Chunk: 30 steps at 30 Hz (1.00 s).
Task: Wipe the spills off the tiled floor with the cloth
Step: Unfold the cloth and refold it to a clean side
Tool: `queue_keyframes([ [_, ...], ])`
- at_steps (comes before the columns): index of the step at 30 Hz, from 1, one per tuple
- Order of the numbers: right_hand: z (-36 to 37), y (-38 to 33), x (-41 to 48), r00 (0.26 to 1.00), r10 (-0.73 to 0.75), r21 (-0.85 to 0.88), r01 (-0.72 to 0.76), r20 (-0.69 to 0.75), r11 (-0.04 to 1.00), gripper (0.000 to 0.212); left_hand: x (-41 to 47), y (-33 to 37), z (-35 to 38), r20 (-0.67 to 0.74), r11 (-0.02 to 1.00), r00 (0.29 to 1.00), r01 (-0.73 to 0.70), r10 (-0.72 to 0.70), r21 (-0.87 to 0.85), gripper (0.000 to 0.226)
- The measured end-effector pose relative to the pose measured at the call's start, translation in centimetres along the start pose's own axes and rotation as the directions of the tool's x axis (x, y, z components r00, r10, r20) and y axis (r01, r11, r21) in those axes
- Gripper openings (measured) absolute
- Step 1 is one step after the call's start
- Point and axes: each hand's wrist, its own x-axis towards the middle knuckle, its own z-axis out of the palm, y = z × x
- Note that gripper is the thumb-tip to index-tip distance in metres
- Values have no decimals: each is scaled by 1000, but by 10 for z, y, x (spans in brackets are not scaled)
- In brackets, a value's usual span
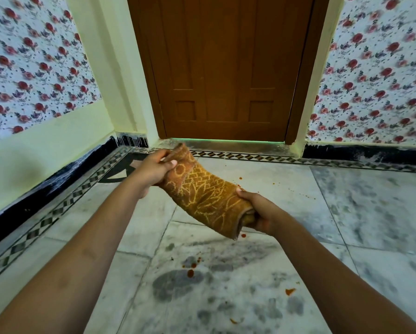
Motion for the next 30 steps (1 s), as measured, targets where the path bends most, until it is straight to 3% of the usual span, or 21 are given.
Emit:
queue_keyframes([
  [3,14,-7,0,999,24,165,-30,40,986,34,-5,0,16,91,997,995,-35,29,75,38],
  [7,31,-18,-7,991,-18,366,-31,131,930,24,-18,1,37,314,995,949,-38,8,89,19],
  [11,44,-24,-7,987,-55,491,-25,149,871,33,-21,-5,48,426,995,905,55,-12,-87,17],
  [13,45,-25,-4,988,-83,521,2,133,854,28,-17,-12,46,475,976,879,127,-28,-177,35],
  [15,46,-26,-2,984,-111,475,32,139,879,27,-14,-20,44,440,977,896,137,-52,-163,44],
  [18,51,-25,4,981,-125,394,58,146,917,29,-8,-40,47,284,968,950,181,-127,-173,29],
  [22,58,-12,18,975,-152,347,86,165,934,30,1,-69,45,297,922,929,297,-219,-248,19],
  [26,45,7,40,978,-176,97,187,-109,978,31,8,-100,38,303,767,899,429,-315,-476,21],
  [28,33,18,48,967,-142,-101,123,-213,987,29,9,-120,32,284,669,885,465,-369,-580,22],
  [30,20,31,57,957,-107,-317,17,-270,948,28,11,-137,30,251,635,874,477,-417,-608,16],
])
